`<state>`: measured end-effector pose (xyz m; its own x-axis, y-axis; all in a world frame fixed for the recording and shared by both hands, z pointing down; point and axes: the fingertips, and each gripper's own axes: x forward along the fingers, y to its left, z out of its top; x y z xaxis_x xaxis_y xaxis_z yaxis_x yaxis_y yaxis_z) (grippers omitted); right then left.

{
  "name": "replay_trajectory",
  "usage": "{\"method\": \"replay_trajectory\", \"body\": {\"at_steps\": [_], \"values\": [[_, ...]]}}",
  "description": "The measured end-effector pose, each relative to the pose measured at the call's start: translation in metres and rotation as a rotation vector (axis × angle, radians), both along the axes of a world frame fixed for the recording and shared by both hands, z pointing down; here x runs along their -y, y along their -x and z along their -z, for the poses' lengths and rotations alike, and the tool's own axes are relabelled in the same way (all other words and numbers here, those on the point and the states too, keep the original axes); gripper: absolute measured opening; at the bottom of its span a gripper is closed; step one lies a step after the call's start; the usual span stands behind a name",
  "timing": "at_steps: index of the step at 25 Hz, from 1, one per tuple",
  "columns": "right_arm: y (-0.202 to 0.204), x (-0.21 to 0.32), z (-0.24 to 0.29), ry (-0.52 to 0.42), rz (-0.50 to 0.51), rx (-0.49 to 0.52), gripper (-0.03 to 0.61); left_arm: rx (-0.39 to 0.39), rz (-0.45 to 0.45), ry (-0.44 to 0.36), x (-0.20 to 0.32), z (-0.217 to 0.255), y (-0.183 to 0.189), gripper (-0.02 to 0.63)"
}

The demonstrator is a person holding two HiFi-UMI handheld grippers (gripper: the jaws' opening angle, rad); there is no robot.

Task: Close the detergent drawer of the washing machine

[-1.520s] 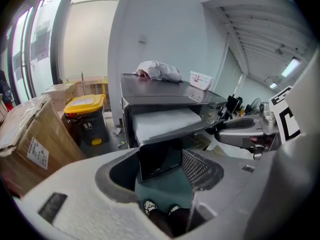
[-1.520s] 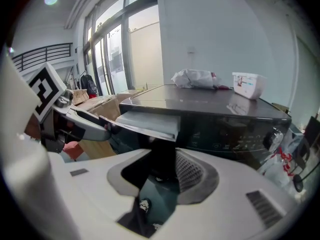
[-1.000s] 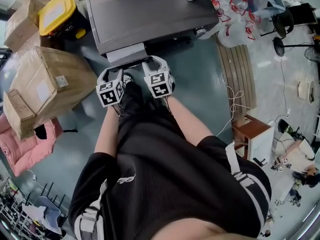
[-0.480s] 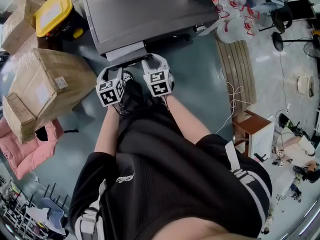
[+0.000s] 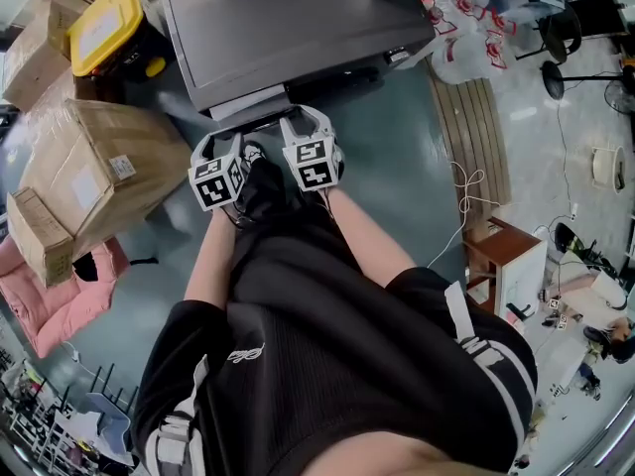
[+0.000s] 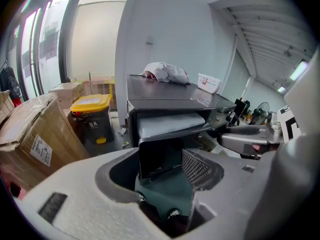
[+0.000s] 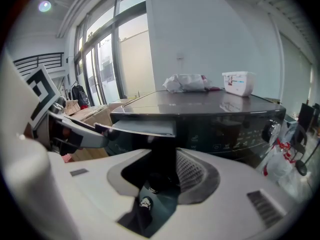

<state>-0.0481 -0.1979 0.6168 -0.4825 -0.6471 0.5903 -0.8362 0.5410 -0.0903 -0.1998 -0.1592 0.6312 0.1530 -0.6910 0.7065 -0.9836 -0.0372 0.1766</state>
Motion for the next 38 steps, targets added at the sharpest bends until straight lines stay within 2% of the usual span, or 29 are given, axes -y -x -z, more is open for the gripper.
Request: {"method": "replay_trajectory", "body": {"at_steps": [15,26,38], "values": [[0.002,0.007,0.000,0.003,0.007,0.005,0.143,-0.012,0.009,0.014,0.006,0.000,0.002,0.270],[0.003,0.007,0.005,-0.023,0.037,-0.045,0.133,-0.021,0.013,0.029,0.006,0.001,0.003,0.268],[0.009,0.021,0.004,-0.017,0.040,-0.021,0.133,-0.010,0.031,0.021,0.020,0.001,0.009,0.268]]}}
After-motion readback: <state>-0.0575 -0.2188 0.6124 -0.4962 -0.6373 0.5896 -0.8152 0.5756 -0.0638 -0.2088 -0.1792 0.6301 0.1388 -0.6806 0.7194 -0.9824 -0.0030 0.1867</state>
